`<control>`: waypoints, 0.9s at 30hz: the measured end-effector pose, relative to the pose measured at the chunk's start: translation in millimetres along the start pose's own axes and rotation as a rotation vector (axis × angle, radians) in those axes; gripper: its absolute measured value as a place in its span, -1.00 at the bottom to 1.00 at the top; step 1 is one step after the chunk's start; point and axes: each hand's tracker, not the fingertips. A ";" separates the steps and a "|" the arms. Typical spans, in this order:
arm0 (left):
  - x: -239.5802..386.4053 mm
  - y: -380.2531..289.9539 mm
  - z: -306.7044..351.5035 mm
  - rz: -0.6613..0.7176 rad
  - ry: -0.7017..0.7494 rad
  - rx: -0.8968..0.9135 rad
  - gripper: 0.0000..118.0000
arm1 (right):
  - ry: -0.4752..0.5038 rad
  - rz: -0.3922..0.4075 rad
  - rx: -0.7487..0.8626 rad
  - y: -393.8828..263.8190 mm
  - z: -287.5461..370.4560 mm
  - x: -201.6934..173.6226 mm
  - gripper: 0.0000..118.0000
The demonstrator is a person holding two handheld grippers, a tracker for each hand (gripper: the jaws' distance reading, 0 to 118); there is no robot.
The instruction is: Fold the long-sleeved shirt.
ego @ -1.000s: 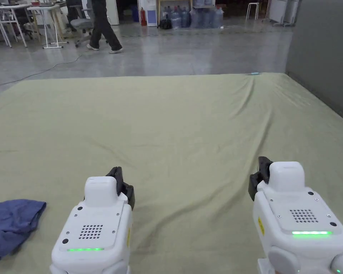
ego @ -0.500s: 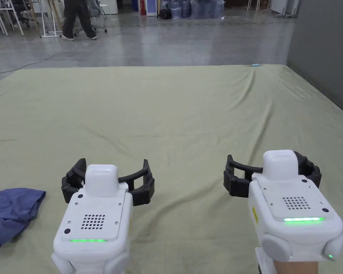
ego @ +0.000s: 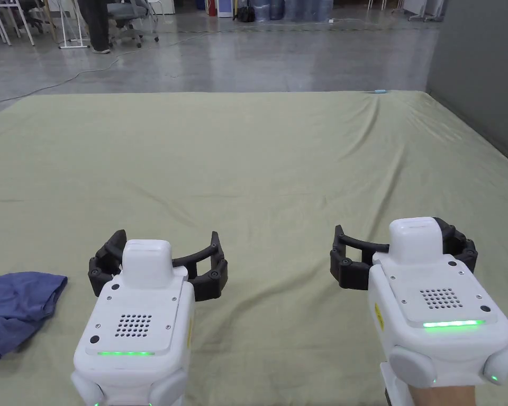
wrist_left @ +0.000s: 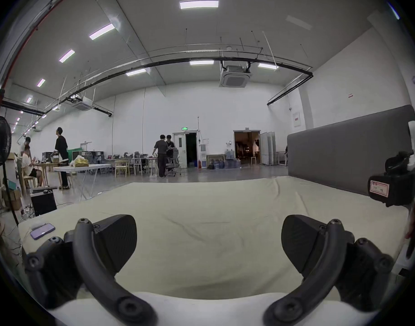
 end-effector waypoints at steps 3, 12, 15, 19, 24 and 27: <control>1.0 -1.1 -2.1 -0.009 -0.009 -0.013 0.99 | 0.005 -0.002 0.001 0.8 0.6 0.4 1.00; 2.4 -1.2 -3.0 -0.001 -0.023 -0.027 0.99 | -0.011 0.006 0.007 0.8 0.1 2.6 1.00; 2.7 -1.5 -3.2 0.003 -0.026 -0.030 0.99 | -0.011 -0.018 0.000 2.0 0.3 5.6 1.00; 3.9 -1.4 -3.3 -0.007 -0.027 -0.032 0.99 | -0.004 -0.085 -0.041 6.7 -2.8 8.1 1.00; 3.5 -0.1 -2.0 -0.010 -0.027 -0.031 0.99 | 0.026 -0.061 0.008 7.3 3.5 6.6 1.00; 2.7 -0.3 -1.3 -0.013 -0.023 -0.035 0.99 | 0.009 -0.049 -0.003 10.0 2.6 4.7 1.00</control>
